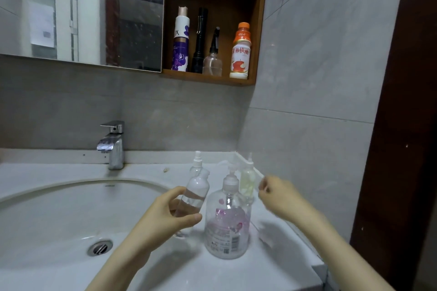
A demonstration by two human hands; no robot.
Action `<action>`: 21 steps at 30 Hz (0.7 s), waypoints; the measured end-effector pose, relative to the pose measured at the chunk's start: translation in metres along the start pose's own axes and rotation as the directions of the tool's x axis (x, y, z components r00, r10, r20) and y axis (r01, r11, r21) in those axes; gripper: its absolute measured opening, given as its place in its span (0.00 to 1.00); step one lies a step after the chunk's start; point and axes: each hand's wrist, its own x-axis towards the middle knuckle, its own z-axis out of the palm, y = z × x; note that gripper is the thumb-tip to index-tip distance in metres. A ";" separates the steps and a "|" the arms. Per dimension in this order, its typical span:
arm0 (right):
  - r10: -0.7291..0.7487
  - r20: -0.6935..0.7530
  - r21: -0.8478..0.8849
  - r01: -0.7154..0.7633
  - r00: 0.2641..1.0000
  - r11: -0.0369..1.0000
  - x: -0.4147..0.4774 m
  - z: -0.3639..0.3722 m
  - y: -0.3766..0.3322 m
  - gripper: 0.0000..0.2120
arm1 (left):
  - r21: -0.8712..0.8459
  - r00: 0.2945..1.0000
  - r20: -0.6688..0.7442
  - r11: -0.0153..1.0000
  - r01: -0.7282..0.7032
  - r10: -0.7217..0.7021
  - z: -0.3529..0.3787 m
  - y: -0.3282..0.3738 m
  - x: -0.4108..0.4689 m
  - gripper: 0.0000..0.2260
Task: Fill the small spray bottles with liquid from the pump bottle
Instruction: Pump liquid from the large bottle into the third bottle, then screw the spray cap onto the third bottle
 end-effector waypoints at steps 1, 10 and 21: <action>0.020 0.069 -0.096 -0.013 0.997 0.995 -0.007 0.008 0.005 0.13 | -0.011 1.000 -0.001 1.000 0.001 -0.001 0.001 0.000 -0.001 0.19; 0.021 0.084 -0.341 0.009 0.996 0.940 -0.044 0.045 0.020 0.06 | -0.048 0.999 0.017 0.998 -0.033 0.034 0.010 0.001 -0.022 0.18; -0.193 -0.522 0.157 0.316 0.831 0.936 -0.088 -0.087 -0.016 0.07 | -0.067 0.995 0.064 0.995 -0.068 0.072 0.025 -0.007 -0.041 0.19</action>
